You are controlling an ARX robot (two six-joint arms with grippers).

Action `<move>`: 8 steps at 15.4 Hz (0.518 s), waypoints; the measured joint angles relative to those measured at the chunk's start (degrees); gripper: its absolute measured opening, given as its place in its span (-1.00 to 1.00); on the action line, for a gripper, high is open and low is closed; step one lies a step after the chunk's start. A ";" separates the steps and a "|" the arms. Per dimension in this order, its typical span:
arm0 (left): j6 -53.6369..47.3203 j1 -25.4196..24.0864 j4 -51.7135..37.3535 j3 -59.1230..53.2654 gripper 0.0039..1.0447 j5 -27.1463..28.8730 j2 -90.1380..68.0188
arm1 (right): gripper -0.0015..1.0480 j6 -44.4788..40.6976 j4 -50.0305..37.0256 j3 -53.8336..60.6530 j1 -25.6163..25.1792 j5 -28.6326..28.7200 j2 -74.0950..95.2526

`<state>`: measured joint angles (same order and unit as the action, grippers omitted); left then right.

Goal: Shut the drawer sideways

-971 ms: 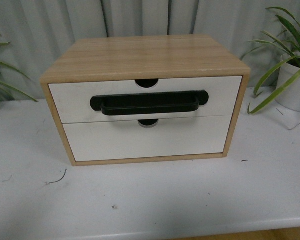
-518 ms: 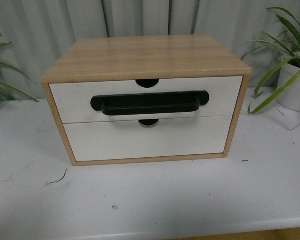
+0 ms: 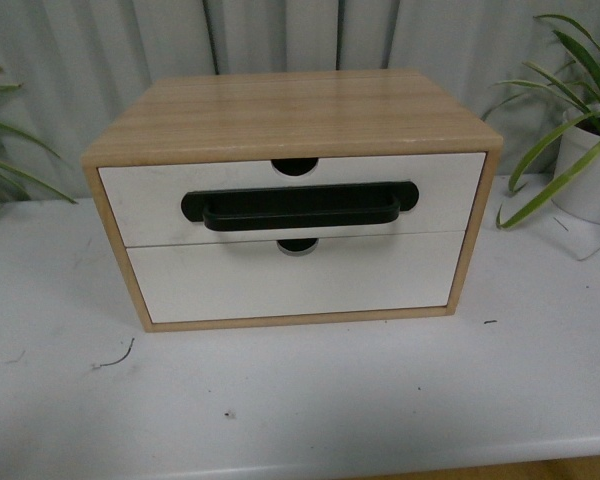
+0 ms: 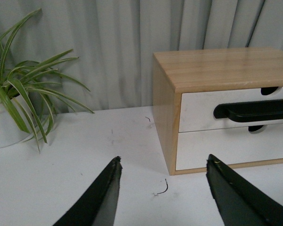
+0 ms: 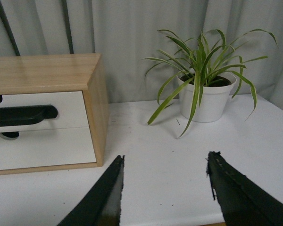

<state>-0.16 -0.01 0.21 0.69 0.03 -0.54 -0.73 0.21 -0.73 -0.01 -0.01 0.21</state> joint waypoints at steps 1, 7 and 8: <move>0.00 0.00 0.00 0.00 -0.11 0.00 0.00 | -0.07 0.00 0.00 0.00 0.00 0.00 0.00; 0.15 0.00 0.00 0.00 -0.48 0.00 0.00 | -0.51 -0.09 0.00 0.00 0.00 0.00 0.00; 0.15 0.00 0.00 0.00 -0.24 0.00 0.00 | -0.27 -0.09 0.00 0.00 0.00 0.00 0.00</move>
<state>-0.01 -0.01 0.21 0.69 0.03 -0.54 -0.82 0.21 -0.73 -0.01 -0.01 0.21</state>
